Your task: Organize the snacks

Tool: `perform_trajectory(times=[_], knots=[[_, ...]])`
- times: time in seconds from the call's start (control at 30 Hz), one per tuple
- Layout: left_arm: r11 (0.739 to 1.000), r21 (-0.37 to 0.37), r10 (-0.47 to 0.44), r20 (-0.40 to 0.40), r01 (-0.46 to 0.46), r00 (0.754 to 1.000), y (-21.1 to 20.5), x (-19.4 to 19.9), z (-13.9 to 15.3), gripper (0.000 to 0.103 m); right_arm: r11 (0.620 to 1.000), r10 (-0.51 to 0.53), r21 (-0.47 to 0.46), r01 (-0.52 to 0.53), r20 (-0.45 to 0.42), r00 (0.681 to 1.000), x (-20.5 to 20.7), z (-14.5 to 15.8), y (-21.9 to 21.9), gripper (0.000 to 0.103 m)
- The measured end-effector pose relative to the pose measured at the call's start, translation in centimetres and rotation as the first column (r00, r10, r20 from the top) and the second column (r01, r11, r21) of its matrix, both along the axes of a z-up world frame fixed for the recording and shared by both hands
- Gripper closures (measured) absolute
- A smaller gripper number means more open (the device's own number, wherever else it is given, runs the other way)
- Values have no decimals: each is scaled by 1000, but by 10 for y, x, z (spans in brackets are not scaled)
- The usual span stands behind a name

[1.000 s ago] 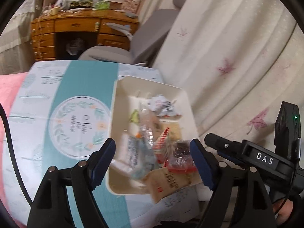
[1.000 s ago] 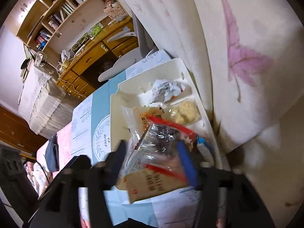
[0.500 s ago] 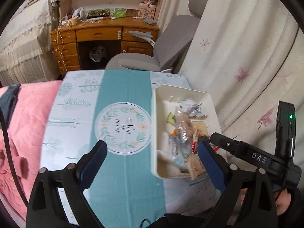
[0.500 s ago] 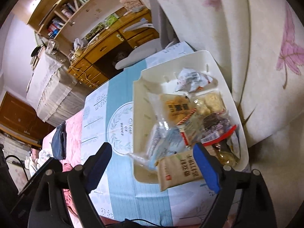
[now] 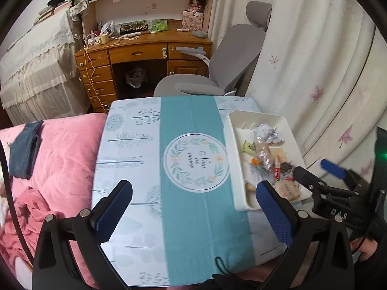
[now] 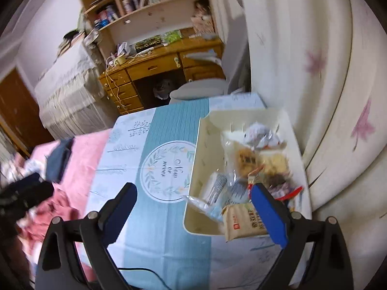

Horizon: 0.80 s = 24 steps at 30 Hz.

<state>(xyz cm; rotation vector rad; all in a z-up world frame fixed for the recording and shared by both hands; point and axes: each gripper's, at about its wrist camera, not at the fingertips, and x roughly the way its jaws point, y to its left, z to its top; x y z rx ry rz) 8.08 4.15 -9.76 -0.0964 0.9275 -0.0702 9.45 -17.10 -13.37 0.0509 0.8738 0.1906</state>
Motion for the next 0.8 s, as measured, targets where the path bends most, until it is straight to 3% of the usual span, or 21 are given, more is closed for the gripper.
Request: perform_trajectory(times=[0.13, 0.27, 0.4, 0.53, 0.7, 0.8], knots=[[999, 32, 3, -3, -2, 1000, 14, -8, -1, 1, 994, 45, -103, -41, 43, 998, -22, 3, 20, 5], [999, 49, 3, -3, -3, 1000, 14, -16, 2, 1, 994, 91, -57, -93, -34, 995, -40, 1, 26, 4], [998, 53, 15, 12, -16, 1000, 6, -23, 9, 1, 980, 181, -73, -188, -90, 979, -61, 11, 37, 3], [997, 60, 36, 28, -37, 999, -6, -31, 16, 1, 969, 245, 1, -247, -137, 960, -79, 31, 41, 1], [996, 78, 50, 37, -52, 998, -23, -39, 20, 1, 991, 91, 115, -69, -193, 977, -81, 34, 30, 0], [995, 84, 58, 43, -61, 997, -29, -43, 22, 1, 998, 1, 57, 8, -163, 987, -84, 32, 27, 0]])
